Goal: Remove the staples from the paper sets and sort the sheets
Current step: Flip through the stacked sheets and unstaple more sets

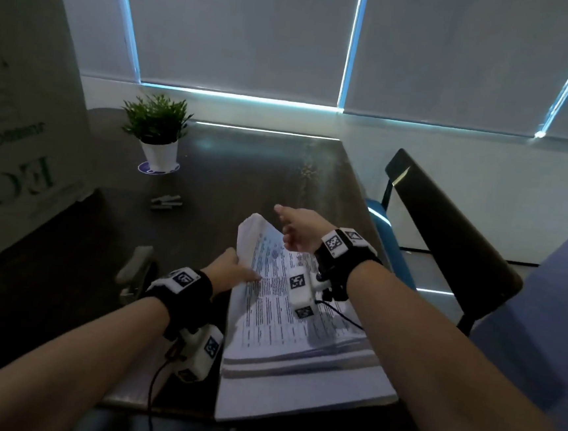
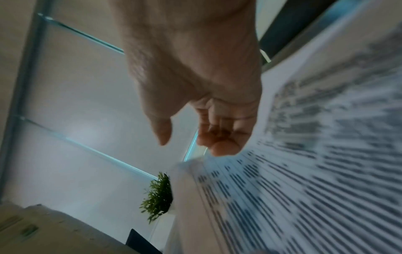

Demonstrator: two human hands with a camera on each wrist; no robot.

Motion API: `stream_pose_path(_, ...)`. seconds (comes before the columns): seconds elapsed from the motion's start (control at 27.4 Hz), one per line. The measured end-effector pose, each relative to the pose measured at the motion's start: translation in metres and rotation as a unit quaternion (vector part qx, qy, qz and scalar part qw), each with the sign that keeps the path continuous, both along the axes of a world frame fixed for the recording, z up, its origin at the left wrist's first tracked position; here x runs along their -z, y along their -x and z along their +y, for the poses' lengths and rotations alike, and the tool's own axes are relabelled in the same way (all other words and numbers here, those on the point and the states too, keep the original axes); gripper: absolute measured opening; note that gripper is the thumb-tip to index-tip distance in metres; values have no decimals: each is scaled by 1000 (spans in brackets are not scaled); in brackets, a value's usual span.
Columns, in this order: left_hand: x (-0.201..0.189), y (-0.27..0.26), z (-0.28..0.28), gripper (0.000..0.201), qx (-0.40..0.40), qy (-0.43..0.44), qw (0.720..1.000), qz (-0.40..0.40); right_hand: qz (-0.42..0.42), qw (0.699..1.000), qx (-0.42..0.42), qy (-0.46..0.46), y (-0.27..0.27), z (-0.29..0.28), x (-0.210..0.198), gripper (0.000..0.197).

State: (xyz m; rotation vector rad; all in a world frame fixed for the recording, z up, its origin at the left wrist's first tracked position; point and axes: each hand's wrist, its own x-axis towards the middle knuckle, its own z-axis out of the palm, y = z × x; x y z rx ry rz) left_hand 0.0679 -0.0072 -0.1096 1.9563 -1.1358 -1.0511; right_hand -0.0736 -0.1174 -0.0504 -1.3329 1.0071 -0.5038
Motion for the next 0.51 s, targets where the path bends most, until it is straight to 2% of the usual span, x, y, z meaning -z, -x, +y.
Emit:
stream_pose_path(0.07, 0, 7, 1, 78, -4, 3, 998, -56, -66, 998, -6, -11, -9, 8, 22, 34)
stream_pose_path(0.22, -3, 16, -2, 81, 40, -1, 990, -136, -123, 991, 14, 47, -14, 19, 52, 55)
stream_pose_path(0.33, -3, 19, -3, 69, 55, -18, 983, -173, -159, 986, 13, 56, -13, 19, 59, 54)
stream_pose_path(0.4, -1, 19, -5, 58, 64, -22, 977, -202, -175, 983, 4, 61, -11, 18, 62, 48)
stream_pose_path(0.51, 0, 18, -6, 52, 76, -33, 971, -225, -182, 980, -13, 77, -8, 17, 65, 40)
